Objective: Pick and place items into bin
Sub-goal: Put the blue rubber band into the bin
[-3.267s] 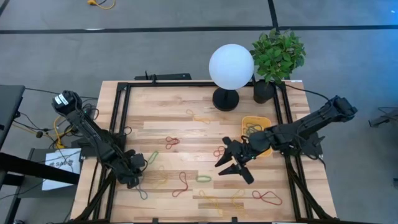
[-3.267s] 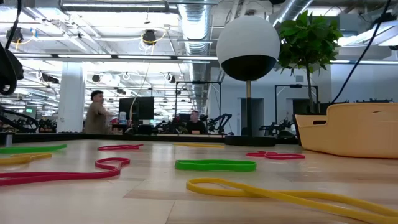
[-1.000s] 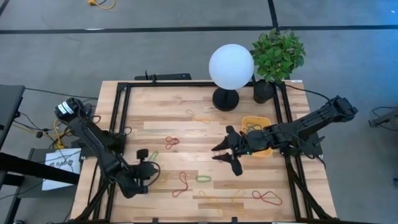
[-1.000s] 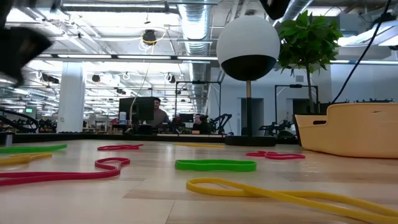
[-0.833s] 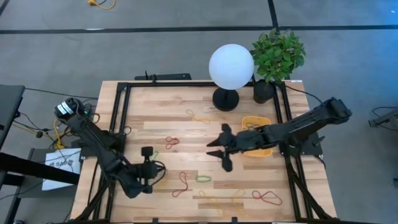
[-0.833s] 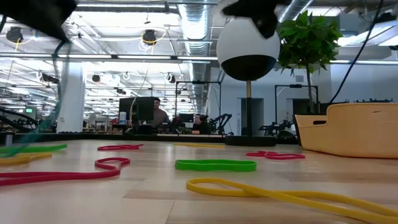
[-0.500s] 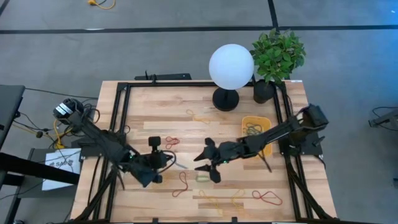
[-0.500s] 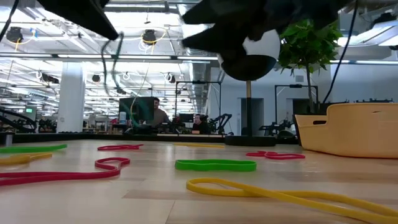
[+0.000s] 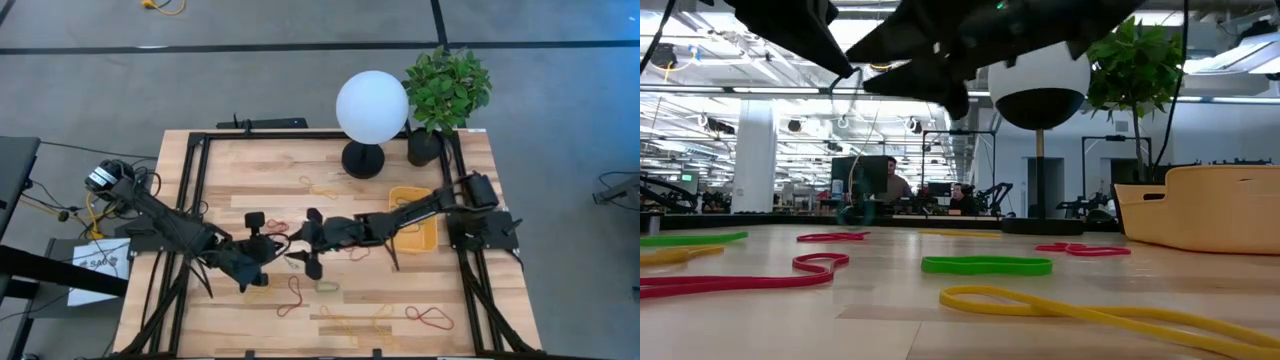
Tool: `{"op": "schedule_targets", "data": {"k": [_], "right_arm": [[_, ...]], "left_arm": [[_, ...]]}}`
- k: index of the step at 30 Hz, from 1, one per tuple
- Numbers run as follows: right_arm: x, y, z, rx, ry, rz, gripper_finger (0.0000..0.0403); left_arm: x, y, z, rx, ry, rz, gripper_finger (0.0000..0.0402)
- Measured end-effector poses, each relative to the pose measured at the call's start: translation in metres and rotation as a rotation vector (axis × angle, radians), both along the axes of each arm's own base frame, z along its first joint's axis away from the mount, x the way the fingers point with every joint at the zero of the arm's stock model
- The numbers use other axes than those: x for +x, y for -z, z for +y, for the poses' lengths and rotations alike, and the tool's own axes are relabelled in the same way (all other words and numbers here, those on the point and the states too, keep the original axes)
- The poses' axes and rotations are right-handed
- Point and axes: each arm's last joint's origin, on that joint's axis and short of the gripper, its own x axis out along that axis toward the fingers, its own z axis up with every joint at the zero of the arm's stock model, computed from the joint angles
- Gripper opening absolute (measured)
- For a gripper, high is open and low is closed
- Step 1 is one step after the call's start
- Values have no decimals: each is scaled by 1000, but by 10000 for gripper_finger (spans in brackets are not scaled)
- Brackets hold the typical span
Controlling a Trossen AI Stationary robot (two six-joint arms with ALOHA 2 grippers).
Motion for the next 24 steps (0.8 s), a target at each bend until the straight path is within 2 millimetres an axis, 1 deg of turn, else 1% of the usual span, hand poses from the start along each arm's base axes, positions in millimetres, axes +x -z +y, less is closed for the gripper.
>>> {"op": "schedule_targets", "data": {"k": [4,7,9,11,13,17,18,19,22,24], "right_arm": [[13,5,-5,2,15,0,200],[17,12,-8,-4,22,31,194],[17,14,-8,-8,23,56,182],[15,17,-8,-15,22,91,161],[13,20,-8,-22,21,130,129],[11,24,-7,-32,16,180,33],[10,25,-7,-43,12,189,17],[10,25,-7,-53,7,189,12],[11,24,-7,-51,7,170,14],[11,24,-7,-51,7,170,7]], "left_arm": [[0,0,0,8,7,3,0],[0,0,0,9,6,5,0],[0,0,0,10,6,6,0],[0,0,0,12,4,4,0],[0,0,1,19,-3,0,0],[0,0,1,23,-6,-2,0],[0,0,1,22,-7,-2,0],[0,0,1,18,-9,-4,0],[0,0,1,13,-13,-6,0],[0,0,1,14,-13,-6,0]]}}
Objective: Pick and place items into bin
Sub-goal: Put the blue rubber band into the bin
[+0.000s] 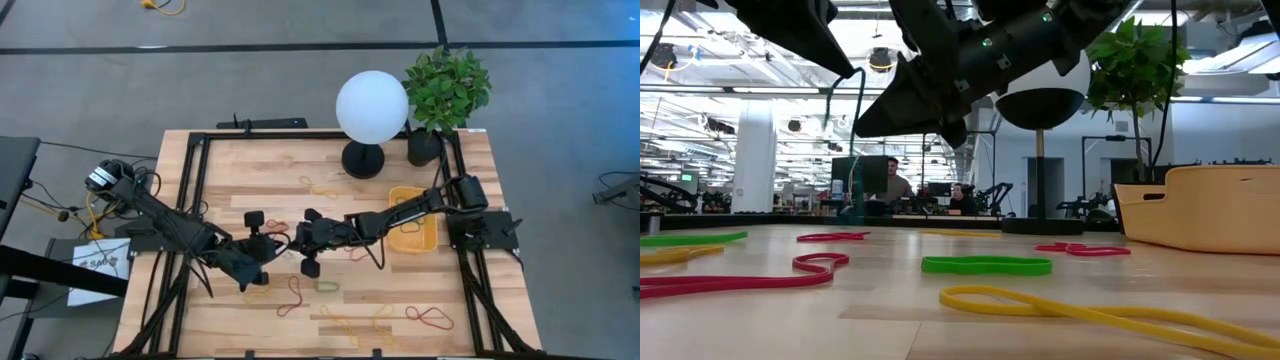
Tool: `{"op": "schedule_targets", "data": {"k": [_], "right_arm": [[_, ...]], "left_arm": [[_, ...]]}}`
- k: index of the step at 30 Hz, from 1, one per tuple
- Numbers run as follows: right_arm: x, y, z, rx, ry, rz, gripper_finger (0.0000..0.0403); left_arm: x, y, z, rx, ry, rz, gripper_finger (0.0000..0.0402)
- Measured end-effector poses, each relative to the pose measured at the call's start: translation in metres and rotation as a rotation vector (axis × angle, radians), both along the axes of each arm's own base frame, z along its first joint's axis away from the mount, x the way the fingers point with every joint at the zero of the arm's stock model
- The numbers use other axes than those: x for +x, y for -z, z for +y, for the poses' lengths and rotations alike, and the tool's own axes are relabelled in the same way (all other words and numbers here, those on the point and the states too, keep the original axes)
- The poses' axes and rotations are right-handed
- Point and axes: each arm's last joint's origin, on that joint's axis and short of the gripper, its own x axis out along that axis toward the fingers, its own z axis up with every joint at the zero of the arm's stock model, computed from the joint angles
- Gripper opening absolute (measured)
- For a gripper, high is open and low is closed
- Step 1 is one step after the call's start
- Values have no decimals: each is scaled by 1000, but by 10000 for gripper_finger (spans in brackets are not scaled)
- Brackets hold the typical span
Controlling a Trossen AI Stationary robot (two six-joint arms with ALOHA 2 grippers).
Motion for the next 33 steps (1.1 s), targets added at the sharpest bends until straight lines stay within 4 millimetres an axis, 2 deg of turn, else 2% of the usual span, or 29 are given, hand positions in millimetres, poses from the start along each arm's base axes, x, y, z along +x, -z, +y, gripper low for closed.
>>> {"op": "schedule_targets", "data": {"k": [5,15,21,28,33], "right_arm": [[-1,1,3,-6,-8,12,14],[-1,-1,8,-12,-23,-8,109],[1,-6,8,-2,-22,-60,143],[4,-12,9,12,-22,-131,148],[4,-12,9,13,-22,-134,125]], "left_arm": [[0,0,0,0,0,0,0],[0,0,0,-6,5,3,0],[0,0,0,-7,5,3,0],[0,0,0,-7,5,3,0],[0,0,0,-6,5,3,0]]}}
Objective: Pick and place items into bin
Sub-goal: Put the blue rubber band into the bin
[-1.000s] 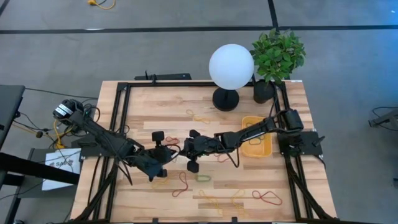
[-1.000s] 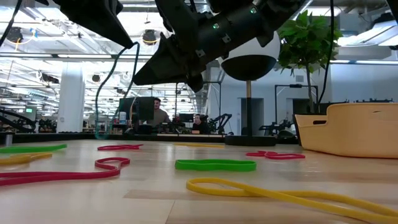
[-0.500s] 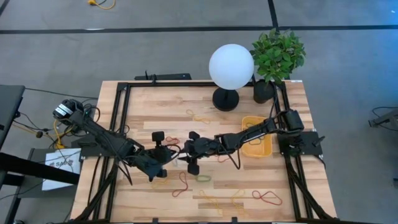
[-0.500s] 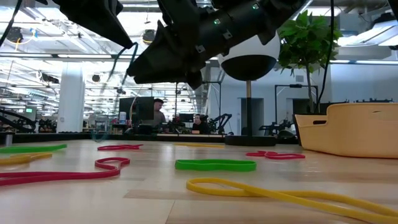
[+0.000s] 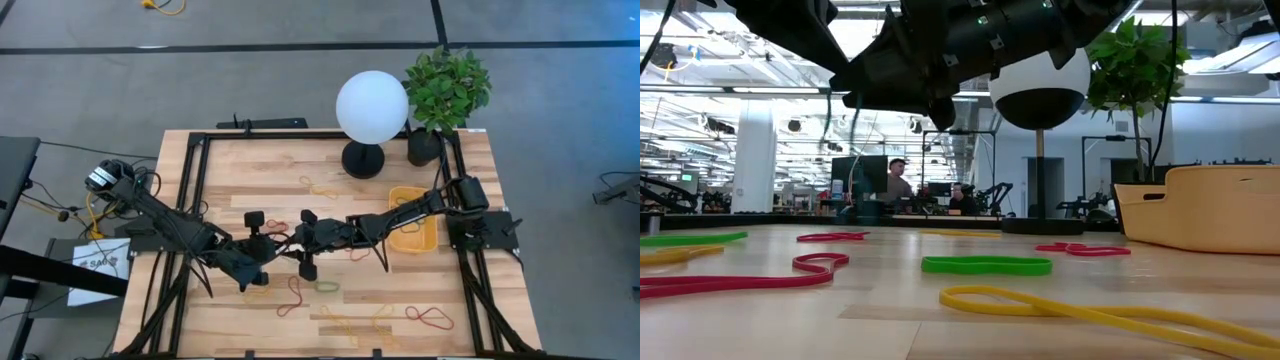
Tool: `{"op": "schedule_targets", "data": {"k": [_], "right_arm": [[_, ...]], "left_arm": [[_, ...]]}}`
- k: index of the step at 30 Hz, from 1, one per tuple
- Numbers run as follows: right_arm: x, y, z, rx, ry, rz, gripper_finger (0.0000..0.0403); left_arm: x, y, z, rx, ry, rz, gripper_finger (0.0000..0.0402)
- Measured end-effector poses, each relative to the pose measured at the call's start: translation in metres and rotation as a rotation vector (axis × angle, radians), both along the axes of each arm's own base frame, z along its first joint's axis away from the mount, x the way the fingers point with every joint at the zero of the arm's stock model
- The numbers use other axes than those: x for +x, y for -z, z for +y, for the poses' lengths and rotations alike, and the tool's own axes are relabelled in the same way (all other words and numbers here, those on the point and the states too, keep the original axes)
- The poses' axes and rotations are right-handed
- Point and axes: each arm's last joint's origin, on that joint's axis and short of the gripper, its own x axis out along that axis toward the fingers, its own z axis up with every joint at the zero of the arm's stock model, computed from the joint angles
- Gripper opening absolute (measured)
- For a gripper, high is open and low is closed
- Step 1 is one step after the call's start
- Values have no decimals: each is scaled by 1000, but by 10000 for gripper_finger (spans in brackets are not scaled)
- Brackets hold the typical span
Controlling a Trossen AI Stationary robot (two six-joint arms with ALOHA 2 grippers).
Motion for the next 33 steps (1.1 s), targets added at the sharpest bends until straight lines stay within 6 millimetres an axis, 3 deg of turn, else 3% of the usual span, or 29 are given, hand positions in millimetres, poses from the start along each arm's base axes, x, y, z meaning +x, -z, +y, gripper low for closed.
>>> {"op": "schedule_targets", "data": {"k": [8,15,22,28,33], "right_arm": [[-2,4,0,-22,-6,37,10],[-2,4,0,-30,-9,37,5],[-2,5,-1,-30,5,52,5],[-9,12,-7,-136,167,155,4],[-34,-13,-14,-205,297,303,2]], "left_arm": [[0,0,0,0,0,0,0],[0,1,-1,-32,20,14,2],[0,1,-2,-70,30,25,37],[-2,2,0,-40,12,37,61],[-9,7,4,-27,-35,107,63]]}}
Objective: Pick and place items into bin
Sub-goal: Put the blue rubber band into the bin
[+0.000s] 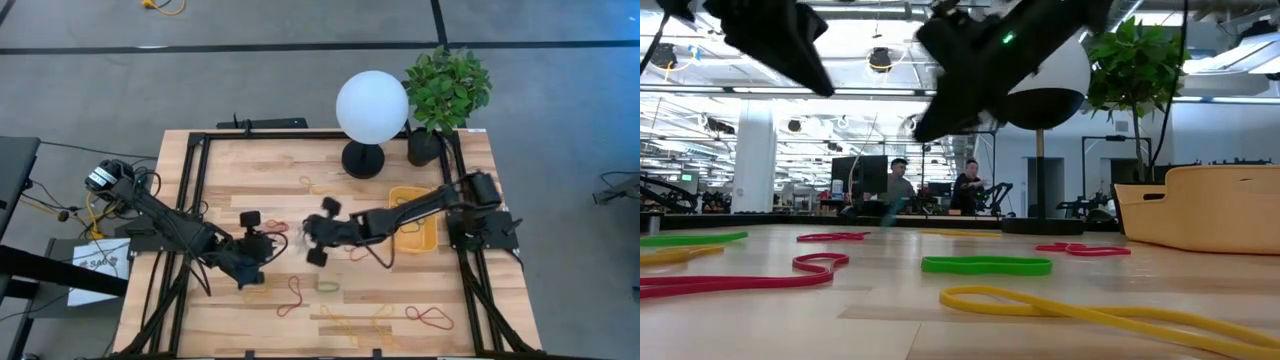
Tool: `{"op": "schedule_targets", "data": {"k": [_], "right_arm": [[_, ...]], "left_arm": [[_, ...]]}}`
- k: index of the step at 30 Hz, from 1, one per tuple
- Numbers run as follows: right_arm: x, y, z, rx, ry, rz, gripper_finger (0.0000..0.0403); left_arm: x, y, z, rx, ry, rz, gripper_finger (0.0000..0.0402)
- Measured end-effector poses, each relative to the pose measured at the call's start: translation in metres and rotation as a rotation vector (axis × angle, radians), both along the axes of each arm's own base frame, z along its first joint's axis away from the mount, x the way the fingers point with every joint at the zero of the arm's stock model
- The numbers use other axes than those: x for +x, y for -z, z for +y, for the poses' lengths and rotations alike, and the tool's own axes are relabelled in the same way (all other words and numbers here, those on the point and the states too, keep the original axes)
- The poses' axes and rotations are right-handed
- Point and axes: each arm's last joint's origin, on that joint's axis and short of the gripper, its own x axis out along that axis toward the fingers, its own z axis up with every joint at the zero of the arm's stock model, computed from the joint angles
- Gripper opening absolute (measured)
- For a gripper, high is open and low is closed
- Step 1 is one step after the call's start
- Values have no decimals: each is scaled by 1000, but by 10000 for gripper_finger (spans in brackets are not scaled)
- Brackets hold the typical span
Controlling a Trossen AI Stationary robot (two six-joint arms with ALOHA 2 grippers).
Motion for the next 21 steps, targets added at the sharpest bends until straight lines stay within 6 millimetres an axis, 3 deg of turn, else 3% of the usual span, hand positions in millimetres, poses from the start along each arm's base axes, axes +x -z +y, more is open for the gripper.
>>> {"op": "schedule_targets", "data": {"k": [7,13,17,21], "right_arm": [[-76,-80,-3,-252,217,84,1],[-158,-133,-20,-161,393,80,1],[-205,-136,-37,-26,646,99,1],[-233,-112,-46,0,802,174,1]], "left_arm": [[-6,4,3,-24,-75,41,64],[-7,9,4,-36,-88,43,64],[-9,16,5,-45,-109,48,64],[-11,19,6,-60,-134,46,64]]}}
